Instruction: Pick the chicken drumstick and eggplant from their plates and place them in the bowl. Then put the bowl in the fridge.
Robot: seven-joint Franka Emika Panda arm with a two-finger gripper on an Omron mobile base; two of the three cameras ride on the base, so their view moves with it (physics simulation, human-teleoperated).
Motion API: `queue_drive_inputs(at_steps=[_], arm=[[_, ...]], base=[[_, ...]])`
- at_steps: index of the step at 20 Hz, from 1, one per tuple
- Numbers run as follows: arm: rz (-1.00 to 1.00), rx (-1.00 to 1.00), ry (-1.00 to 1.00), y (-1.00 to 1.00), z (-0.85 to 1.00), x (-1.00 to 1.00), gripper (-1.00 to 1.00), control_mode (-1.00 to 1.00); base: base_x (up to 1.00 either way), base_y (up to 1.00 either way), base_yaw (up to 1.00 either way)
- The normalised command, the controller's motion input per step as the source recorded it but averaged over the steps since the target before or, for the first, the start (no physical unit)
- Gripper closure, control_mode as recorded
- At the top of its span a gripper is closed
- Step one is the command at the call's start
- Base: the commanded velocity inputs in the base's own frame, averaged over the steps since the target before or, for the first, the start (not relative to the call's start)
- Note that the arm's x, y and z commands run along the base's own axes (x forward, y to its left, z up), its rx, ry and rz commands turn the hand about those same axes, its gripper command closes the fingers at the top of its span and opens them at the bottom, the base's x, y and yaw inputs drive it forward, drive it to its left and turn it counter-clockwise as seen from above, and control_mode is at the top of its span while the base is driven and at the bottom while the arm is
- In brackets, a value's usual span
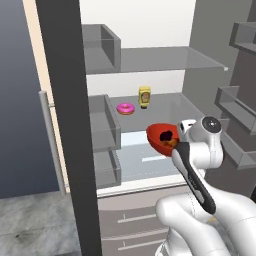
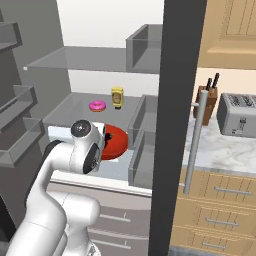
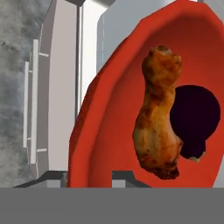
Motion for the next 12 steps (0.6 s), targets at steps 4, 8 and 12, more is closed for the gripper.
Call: queue_drive_inputs(at_steps=[4, 8, 12], arm=[[0.01, 0.00, -0.03, 0.00, 0.00, -0.13, 1.00, -1.00], [0.01, 0.00, -0.07, 0.05, 0.06, -0.42, 1.00, -1.00], [0.00, 0.00, 0.00, 0.06, 0.38, -0.37, 1.00, -1.00]], base=[[0.00, 0.00, 0.00], [0.00, 0.00, 0.00], [0.00, 0.00, 0.00]])
